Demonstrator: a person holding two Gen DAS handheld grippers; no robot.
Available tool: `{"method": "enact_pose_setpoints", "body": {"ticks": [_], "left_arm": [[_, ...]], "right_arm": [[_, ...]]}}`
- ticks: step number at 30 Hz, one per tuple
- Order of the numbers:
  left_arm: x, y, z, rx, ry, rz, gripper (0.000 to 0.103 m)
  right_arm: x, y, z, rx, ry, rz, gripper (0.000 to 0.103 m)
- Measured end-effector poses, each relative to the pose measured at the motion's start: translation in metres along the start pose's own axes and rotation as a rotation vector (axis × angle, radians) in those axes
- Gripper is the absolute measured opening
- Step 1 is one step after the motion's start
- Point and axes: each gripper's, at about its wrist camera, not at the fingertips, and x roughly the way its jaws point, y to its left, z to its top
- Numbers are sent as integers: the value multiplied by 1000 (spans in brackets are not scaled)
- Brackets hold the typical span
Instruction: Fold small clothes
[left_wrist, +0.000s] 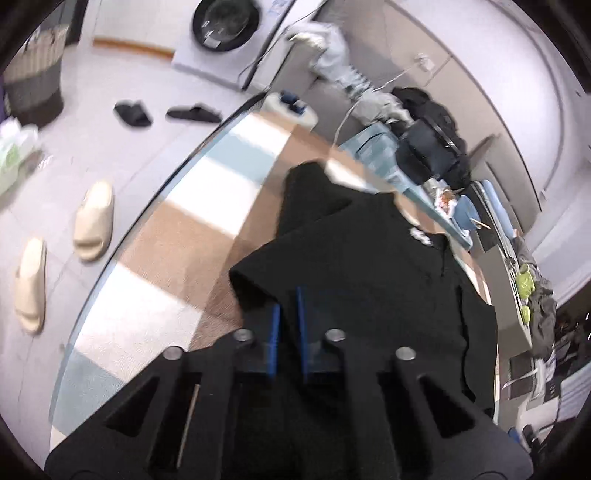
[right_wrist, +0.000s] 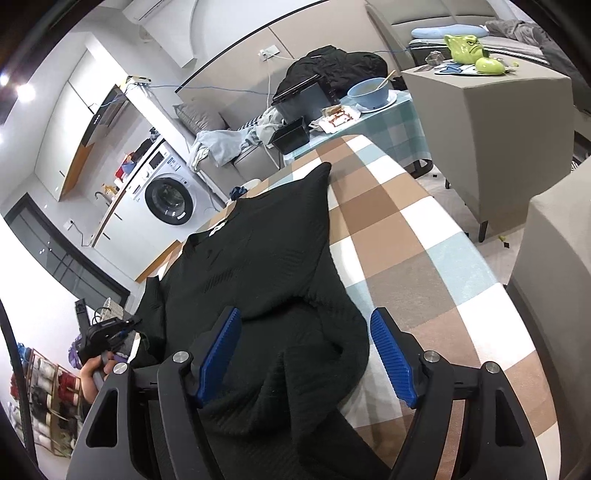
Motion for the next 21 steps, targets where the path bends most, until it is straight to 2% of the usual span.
{"method": "enact_pose_setpoints", "body": {"ticks": [5,6,7,8,9,10,11,13,16,21], "left_arm": [[-27,-70,4,143,-56,-135,3],[-34,-84,3,167,-62,-139,4],[-41,-101,0,196,-56,-136,12],[-47,-117,-4,232,-41,-155,32],[-52,-128,-8,258,-36,-182,46],[-60,-138,-15,291,-45,-210,69],[-70,-146,-23,334,-80,-228,75],[-85,-158,-40,418,-132,-212,78],[-105,-154,-65,487,-141,-144,81],[-130,-111,-84,392,-129,-113,81]], "right_arm": [[4,-3,0,3,8,-10,74],[5,-3,0,2,10,-18,74],[4,-2,0,-1,11,-24,74],[4,-2,0,-5,11,-28,74],[3,-2,0,-9,9,-30,74],[1,-2,-1,-12,5,-32,74],[-2,-2,-1,-17,-1,-36,74],[-6,-2,-1,-26,-6,-42,74],[-11,-3,-3,-52,1,-45,77],[-14,-9,-12,-84,32,-59,78]]}}
